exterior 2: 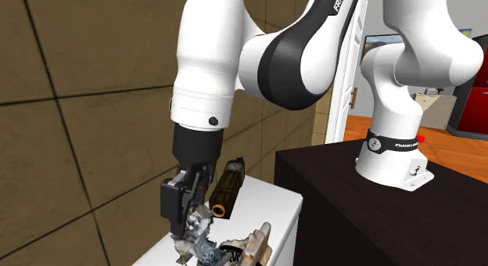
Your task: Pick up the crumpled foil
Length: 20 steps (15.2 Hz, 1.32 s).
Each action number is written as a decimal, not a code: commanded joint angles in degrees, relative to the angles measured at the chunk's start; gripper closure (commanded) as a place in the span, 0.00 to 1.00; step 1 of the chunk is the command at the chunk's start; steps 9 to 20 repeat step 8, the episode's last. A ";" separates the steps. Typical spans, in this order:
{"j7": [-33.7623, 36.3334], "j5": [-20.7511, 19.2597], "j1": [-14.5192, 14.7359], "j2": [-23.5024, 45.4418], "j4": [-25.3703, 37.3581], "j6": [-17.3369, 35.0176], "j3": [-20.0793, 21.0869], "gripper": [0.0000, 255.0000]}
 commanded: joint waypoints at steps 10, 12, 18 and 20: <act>-0.85 1.25 -0.61 -4.57 0.19 -4.73 0.79 1.00; -0.85 1.25 -0.61 -4.57 0.19 -4.73 0.79 1.00; -0.85 1.25 -0.61 -4.57 0.19 -4.73 0.79 1.00; -0.85 1.25 -0.61 -4.57 0.19 -4.73 0.79 1.00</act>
